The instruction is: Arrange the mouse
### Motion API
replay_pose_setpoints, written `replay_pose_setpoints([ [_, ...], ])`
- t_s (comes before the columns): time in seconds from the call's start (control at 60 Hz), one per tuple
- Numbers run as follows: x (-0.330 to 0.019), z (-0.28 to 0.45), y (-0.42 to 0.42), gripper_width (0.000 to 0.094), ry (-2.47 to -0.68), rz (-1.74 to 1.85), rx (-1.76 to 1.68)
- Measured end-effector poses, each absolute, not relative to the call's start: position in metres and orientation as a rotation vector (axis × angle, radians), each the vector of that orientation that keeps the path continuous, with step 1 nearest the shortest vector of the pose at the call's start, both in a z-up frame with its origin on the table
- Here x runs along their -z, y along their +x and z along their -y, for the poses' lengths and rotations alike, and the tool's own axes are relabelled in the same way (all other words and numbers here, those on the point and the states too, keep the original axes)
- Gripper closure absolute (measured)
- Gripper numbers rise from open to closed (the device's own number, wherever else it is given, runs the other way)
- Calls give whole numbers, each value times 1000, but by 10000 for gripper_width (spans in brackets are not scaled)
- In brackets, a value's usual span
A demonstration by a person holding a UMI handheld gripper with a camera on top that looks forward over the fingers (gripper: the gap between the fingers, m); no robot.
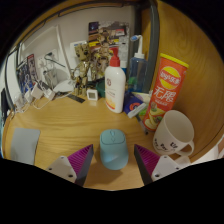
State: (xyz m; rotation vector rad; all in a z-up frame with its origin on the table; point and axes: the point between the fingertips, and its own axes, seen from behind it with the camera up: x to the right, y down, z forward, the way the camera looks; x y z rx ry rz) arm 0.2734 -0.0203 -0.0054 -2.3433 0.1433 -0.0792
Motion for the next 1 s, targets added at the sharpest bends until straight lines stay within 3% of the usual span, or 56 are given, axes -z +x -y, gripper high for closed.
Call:
replay_pose_setpoints([
  [0.1, 13, 11, 277, 192, -2320, -148, 66],
  [0.183, 13, 6, 279, 312, -2281, -167, 61],
  [0.217, 13, 5, 281, 416, -2268, -174, 68],
  [0.317, 12, 5, 280, 474, -2231, -150, 77],
  [0.4, 13, 5, 281, 594, -2226, -138, 104],
  [0.483, 12, 5, 282, 669, -2216, -140, 159],
  [0.617, 6, 5, 277, 673, -2234, -170, 201],
  [0.683, -19, 2, 272, 673, -2207, -173, 247],
  [0.8, -92, -11, 240, 671, -2111, -208, 253],
  [1.0, -195, -29, 122, 673, -1978, -167, 157],
])
